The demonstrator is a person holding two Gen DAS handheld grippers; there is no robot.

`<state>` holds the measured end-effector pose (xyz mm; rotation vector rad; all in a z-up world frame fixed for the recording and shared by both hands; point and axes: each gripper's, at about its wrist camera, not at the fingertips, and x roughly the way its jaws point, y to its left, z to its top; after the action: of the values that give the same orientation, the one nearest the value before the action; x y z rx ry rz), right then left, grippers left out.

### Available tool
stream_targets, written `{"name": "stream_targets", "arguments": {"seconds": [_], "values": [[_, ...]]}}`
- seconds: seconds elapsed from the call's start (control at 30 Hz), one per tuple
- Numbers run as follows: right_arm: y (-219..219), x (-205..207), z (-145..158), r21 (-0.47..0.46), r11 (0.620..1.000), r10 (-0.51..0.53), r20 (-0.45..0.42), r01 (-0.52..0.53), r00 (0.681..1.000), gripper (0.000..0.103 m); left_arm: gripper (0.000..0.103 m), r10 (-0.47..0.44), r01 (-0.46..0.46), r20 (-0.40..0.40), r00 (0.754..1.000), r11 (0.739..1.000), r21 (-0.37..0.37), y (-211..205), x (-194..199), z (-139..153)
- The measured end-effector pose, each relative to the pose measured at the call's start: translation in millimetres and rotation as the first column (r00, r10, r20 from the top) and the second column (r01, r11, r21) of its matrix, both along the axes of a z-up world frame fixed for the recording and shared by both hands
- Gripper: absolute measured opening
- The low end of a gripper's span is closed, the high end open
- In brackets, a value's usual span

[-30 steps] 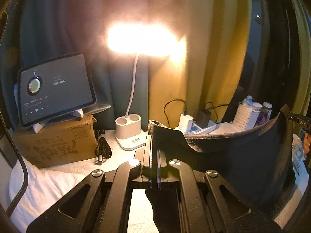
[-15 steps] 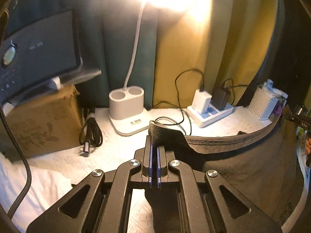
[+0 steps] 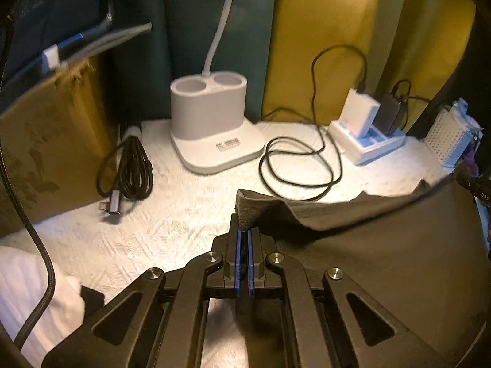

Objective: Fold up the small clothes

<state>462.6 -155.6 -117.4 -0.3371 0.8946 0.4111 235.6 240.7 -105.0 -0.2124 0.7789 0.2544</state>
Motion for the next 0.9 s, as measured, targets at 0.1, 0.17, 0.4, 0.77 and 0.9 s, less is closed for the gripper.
{"name": "stream_targets", "arguments": {"seconds": [0.1,0.17,0.4,0.77,0.9], "values": [[4.1,3.9,-14.4,-0.047,0.999,-0.011,-0.002,0.011,1.000,0.009,0.002,-0.002,0.002,-0.036,0.999,1.000,-0.004,3.0,9.4,-13.3],[6.1,5.3,-19.7,-0.060,0.998,-0.008,0.002,0.008,1.000,0.010,0.002,-0.003,0.003,-0.052,0.999,1.000,-0.003,3.3,14.0,-18.9],[-7.3,9.7,-18.4,-0.094,0.992,-0.079,0.043,0.083,0.996,0.055,0.002,0.009,-0.009,-0.047,0.999,1.000,0.001,9.3,16.9,-21.5],[-30.4,-6.0,4.7,-0.103,0.981,-0.156,0.082,0.164,0.984,0.056,0.006,0.139,-0.139,-0.050,0.989,0.990,-0.003,40.4,-7.5,-7.2],[-41.6,-17.0,20.0,-0.098,0.979,-0.171,0.101,0.180,0.980,0.056,0.006,0.129,-0.130,-0.036,0.991,0.991,-0.022,36.0,-20.2,0.4]]}}
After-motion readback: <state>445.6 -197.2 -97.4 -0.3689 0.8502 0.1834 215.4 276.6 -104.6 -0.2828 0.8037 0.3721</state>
